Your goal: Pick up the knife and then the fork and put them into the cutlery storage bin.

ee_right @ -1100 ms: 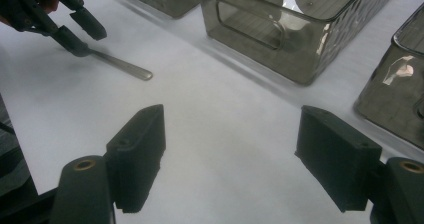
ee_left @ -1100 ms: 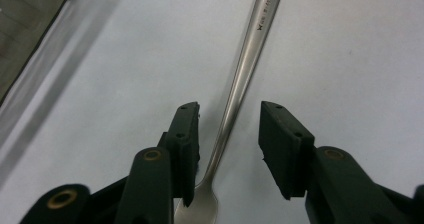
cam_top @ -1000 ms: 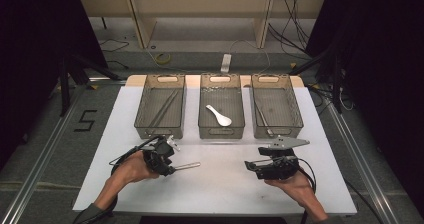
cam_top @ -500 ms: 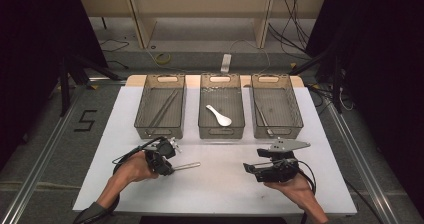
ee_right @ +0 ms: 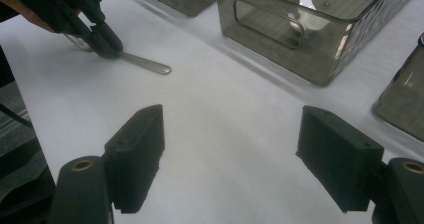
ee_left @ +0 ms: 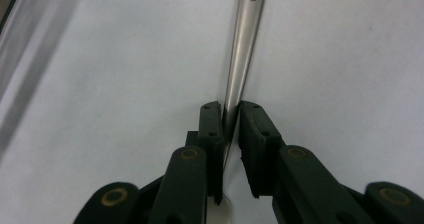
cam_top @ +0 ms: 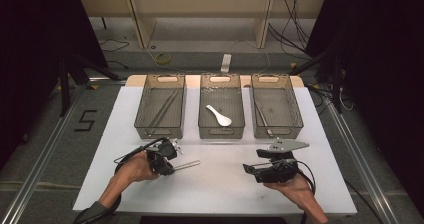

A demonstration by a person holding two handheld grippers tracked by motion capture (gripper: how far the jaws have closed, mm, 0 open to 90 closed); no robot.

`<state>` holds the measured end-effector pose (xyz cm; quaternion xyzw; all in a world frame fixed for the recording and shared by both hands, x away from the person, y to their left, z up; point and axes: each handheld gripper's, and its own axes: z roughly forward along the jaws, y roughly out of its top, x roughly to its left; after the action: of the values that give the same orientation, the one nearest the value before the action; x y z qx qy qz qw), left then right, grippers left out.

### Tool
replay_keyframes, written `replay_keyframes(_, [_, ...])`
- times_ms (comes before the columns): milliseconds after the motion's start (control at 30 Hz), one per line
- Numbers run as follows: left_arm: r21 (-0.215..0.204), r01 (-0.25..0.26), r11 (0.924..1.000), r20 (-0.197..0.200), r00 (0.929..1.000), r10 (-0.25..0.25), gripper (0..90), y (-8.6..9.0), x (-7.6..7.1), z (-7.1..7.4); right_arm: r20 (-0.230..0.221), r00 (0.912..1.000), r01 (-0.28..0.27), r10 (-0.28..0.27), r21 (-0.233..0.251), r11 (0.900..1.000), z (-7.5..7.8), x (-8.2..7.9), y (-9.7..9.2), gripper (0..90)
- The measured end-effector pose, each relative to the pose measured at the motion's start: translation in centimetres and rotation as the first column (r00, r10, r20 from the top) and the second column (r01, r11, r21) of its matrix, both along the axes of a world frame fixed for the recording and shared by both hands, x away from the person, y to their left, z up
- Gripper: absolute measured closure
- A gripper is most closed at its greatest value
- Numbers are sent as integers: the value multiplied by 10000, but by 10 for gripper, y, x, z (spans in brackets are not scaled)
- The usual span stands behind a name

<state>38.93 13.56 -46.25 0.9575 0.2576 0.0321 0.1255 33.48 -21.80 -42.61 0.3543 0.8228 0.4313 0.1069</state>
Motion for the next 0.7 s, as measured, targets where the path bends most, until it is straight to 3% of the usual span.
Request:
replay_keyframes(233, [-24,96,10000,29,9999,-96,828,1,-1,0,10,10000,23,-23,18,10000,0,0,0,279])
replay_keyframes(433, [-421,-88,9991,-88,9999,85,832,3,0,1,11,10000,-11,10,56,10000,0,0,0,279])
replay_keyframes(700, [-1135,-82,9935,-253,9997,53,833,1,-3,13,13,9998,-176,176,103,9998,1,0,5,282])
